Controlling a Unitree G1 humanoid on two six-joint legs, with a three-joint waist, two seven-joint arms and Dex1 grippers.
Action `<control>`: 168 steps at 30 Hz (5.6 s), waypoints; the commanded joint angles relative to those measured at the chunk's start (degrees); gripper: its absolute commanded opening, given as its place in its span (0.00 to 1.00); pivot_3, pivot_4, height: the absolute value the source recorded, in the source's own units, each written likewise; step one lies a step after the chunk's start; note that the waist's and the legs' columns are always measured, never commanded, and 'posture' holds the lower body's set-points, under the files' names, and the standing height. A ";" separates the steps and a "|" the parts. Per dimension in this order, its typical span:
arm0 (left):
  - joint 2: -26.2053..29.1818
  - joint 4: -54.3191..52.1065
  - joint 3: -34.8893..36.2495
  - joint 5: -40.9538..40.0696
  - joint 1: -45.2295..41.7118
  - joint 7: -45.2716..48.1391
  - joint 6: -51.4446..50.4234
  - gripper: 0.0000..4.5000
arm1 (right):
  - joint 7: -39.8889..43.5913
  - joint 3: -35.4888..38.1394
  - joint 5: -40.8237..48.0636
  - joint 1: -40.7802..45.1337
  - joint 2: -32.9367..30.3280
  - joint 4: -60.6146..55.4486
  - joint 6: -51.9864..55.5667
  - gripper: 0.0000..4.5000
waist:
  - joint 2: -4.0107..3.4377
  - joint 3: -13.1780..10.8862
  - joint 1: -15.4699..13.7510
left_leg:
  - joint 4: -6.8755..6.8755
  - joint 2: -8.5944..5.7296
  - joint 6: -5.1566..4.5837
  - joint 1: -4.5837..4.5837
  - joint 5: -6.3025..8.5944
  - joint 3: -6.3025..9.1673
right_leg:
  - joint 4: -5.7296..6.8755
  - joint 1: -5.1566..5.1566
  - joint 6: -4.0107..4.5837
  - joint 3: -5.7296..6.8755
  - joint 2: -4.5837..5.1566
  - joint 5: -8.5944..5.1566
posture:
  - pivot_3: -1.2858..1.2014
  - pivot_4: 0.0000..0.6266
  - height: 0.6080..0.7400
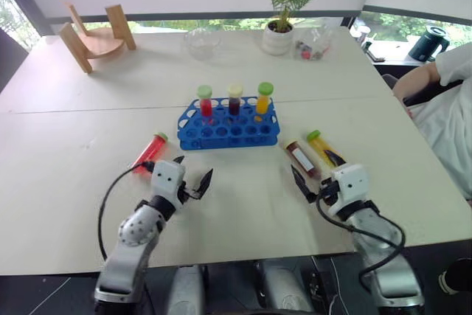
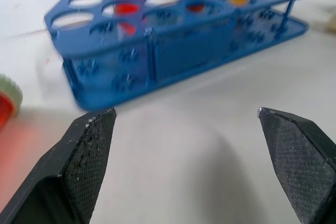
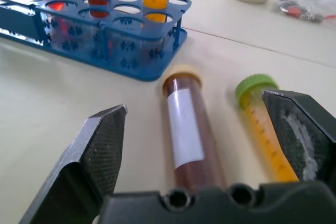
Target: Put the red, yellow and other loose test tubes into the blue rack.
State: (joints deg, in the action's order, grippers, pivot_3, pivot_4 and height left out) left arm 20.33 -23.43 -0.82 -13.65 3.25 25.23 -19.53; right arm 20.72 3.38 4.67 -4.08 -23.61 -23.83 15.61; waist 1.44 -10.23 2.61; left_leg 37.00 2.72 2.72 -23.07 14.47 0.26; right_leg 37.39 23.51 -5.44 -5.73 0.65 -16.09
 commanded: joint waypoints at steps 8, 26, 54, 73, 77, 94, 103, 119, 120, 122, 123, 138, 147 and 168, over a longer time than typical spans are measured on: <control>28.02 -3.50 11.69 -26.67 -14.73 29.42 -19.21 0.99 | 19.98 -4.68 20.28 41.81 -30.06 6.36 59.26 1.00 | -0.30 -0.29 -0.16 | -0.04 0.01 -0.16 -0.14 0.08 0.04 | -0.08 0.16 0.02 0.10 -0.01 -0.01 | 0.52 0.24 1.00; 30.87 -4.35 11.58 -27.65 -18.79 30.77 -20.54 1.00 | 40.49 -37.05 3.92 64.01 -26.00 48.75 45.97 0.80 | -0.30 -0.33 -0.01 | 0.17 0.01 -0.68 -1.24 0.38 -0.14 | -0.05 1.24 -0.36 0.08 0.02 0.13 | 0.52 0.24 1.00; 28.78 -5.97 11.74 -30.50 -19.98 23.35 -24.31 1.00 | 19.42 4.14 17.06 36.31 13.63 23.47 1.28 0.18 | -0.40 -0.39 0.01 | 0.34 -0.03 -0.30 -0.92 0.16 0.06 | 0.63 1.05 -0.40 0.16 0.00 0.16 | 0.52 0.24 1.00; 29.45 -7.30 11.92 -31.41 -20.50 22.50 -25.25 1.00 | 19.14 1.09 14.23 35.75 14.21 37.74 -13.21 0.18 | -0.40 -0.39 0.16 | 0.22 -0.01 -0.26 -0.61 0.13 0.01 | 0.75 0.92 -0.37 0.09 -0.04 0.15 | 0.52 0.24 1.00; 29.44 -7.01 11.83 -31.25 -20.64 22.45 -25.12 1.00 | 19.09 0.57 13.62 35.40 14.11 38.66 -14.54 0.18 | -0.40 -0.39 0.14 | 0.22 -0.01 -0.26 -0.60 0.13 0.01 | 0.75 0.90 -0.38 0.09 -0.04 0.15 | 0.52 0.24 1.00; 28.28 -6.72 10.70 -30.42 -20.87 21.71 -24.28 1.00 | 21.22 -4.14 10.21 28.79 -0.25 18.91 0.83 0.99 | -0.45 -0.42 -0.33 | 0.23 -0.05 -0.25 -0.53 0.13 -0.02 | 0.74 0.80 -0.38 0.06 0.02 0.14 | 0.52 0.24 1.00; 26.14 -6.26 8.71 -28.72 -20.98 21.52 -22.77 1.00 | 26.03 -15.25 18.07 47.31 -22.57 10.43 57.37 0.99 | -0.45 -0.41 0.68 | 0.20 0.00 -0.28 -0.30 0.12 0.00 | 0.79 0.71 -0.31 0.00 -0.13 0.14 | 0.52 0.24 1.00; 25.29 -7.97 10.25 -27.49 -18.02 20.17 -21.46 1.00 | 29.65 -32.33 11.02 53.00 -20.33 23.38 52.66 0.47 | -0.25 -0.32 0.17 | 0.27 -0.01 -0.32 -0.42 0.15 -0.08 | 0.70 0.74 -0.34 -0.01 -0.06 0.13 | 0.52 0.24 1.00; 25.35 -7.98 10.33 -27.48 -17.96 20.15 -21.47 1.00 | 29.91 -32.06 10.96 52.90 -20.35 22.71 52.44 0.35 | -0.25 -0.32 0.19 | 0.27 -0.01 -0.32 -0.41 0.15 -0.09 | 0.70 0.74 -0.34 -0.01 -0.06 0.13 | 0.52 0.24 1.00; 25.44 -7.85 10.38 -27.47 -18.04 20.09 -21.50 1.00 | 30.41 -31.48 10.84 52.31 -20.72 21.05 51.55 0.19 | -0.25 -0.32 0.18 | 0.25 0.00 -0.32 -0.41 0.15 -0.07 | 0.71 0.75 -0.34 0.00 -0.08 0.13 | 0.52 0.24 1.00; 25.56 -7.86 10.43 -27.45 -18.04 20.09 -21.53 1.00 | 30.80 -30.96 10.95 51.82 -20.97 19.91 50.87 0.19 | -0.25 -0.32 0.16 | 0.24 0.00 -0.32 -0.41 0.15 -0.06 | 0.71 0.75 -0.34 0.00 -0.08 0.13 | 0.52 0.24 1.00; 30.59 -6.47 14.90 -30.73 -17.40 21.89 -25.18 1.00 | 11.22 -10.60 13.68 33.24 17.00 14.00 4.69 0.19 | 0.06 -0.20 0.50 | 0.24 0.00 -0.29 -0.40 0.13 0.00 | 0.73 0.70 -0.35 0.05 -0.08 0.14 | 0.52 0.24 1.00; 32.64 -6.14 15.01 -31.78 -18.50 22.41 -26.83 1.00 | -1.82 -10.64 1.28 35.10 30.48 39.93 -29.97 0.19 | 0.02 -0.22 1.20 | 0.13 0.01 -0.16 -0.40 0.08 0.00 | 0.76 0.74 -0.34 0.07 -0.05 0.14 | 0.52 0.24 1.00; 32.50 -7.32 14.83 -32.52 -18.84 20.75 -27.44 1.00 | -3.49 -10.20 0.07 37.69 32.33 52.99 -38.73 0.19 | 0.01 -0.23 1.62 | 0.06 0.02 0.05 -0.36 -0.05 0.05 | 0.83 0.77 -0.32 0.06 -0.06 0.16 | 0.52 0.24 1.00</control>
State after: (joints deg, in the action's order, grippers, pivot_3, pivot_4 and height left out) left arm 52.28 -29.10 12.48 -45.66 -15.47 46.04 -47.19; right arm 16.57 -5.87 4.75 33.31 7.58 29.57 -22.36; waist 1.45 -10.45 4.23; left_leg 37.06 2.74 2.77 -23.43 14.42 0.31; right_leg 38.23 24.28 -5.75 -5.67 0.58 -15.93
